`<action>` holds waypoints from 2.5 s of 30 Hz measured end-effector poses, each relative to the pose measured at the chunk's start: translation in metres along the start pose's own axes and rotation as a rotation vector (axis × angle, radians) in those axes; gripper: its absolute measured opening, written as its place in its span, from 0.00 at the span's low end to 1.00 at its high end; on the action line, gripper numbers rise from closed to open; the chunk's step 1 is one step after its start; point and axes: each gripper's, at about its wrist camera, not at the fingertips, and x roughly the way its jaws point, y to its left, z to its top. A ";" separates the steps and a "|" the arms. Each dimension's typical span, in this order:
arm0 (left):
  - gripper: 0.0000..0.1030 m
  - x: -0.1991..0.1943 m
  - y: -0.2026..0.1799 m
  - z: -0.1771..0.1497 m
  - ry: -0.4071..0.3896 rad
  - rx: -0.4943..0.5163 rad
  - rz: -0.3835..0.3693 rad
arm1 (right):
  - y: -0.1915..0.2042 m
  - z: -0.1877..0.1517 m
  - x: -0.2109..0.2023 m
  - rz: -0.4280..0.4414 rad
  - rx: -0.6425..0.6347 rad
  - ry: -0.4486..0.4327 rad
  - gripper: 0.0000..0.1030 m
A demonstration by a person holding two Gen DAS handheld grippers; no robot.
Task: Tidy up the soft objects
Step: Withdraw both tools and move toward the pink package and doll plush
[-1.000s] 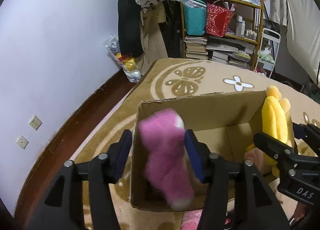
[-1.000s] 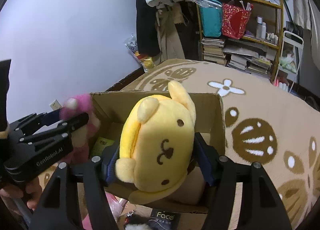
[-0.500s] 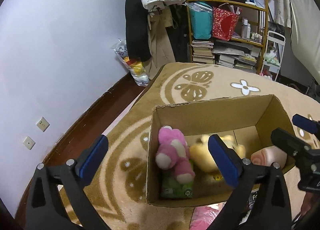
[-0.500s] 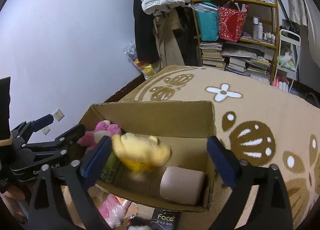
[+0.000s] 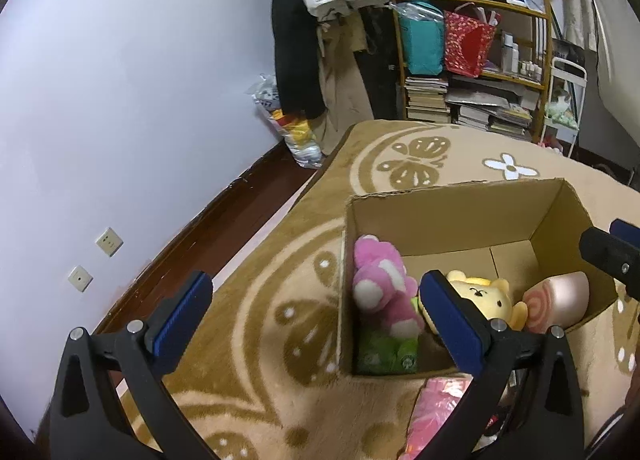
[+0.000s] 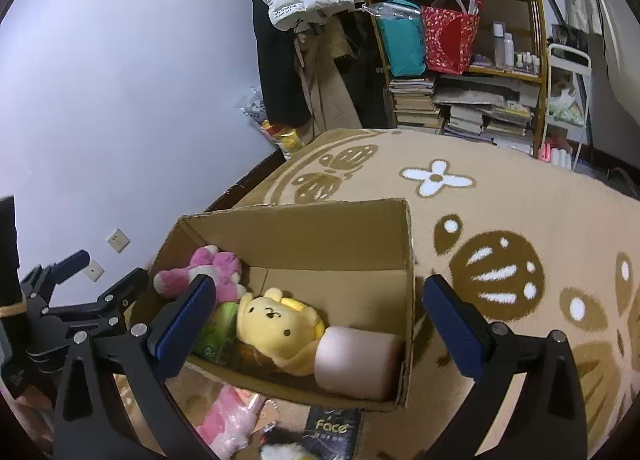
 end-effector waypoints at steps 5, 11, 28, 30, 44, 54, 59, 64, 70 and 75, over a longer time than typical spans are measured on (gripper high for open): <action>1.00 -0.018 0.008 -0.002 0.005 -0.025 -0.013 | -0.001 -0.003 -0.012 0.009 0.022 0.035 1.00; 1.00 -0.038 0.016 -0.011 0.018 -0.041 0.010 | 0.011 0.000 -0.035 -0.023 -0.028 0.036 1.00; 1.00 -0.082 0.018 -0.050 0.057 -0.038 0.004 | 0.025 -0.026 -0.087 -0.016 -0.045 0.030 1.00; 1.00 -0.085 0.017 -0.053 0.061 -0.040 -0.012 | 0.024 -0.033 -0.089 -0.004 -0.038 0.039 1.00; 1.00 -0.090 0.006 -0.078 0.123 -0.025 -0.090 | 0.016 -0.077 -0.089 0.011 0.042 0.130 1.00; 1.00 -0.066 -0.002 -0.088 0.205 -0.005 -0.125 | 0.008 -0.098 -0.072 -0.014 0.067 0.206 1.00; 1.00 -0.052 -0.007 -0.092 0.235 0.014 -0.118 | 0.002 -0.109 -0.061 -0.026 0.086 0.245 0.99; 1.00 -0.036 -0.007 -0.096 0.277 0.000 -0.150 | -0.007 -0.121 -0.046 -0.021 0.124 0.302 0.88; 0.99 -0.009 -0.009 -0.100 0.350 -0.053 -0.228 | -0.008 -0.133 -0.028 -0.006 0.138 0.376 0.86; 0.99 0.008 -0.017 -0.106 0.392 -0.052 -0.235 | -0.007 -0.140 -0.017 -0.018 0.133 0.429 0.83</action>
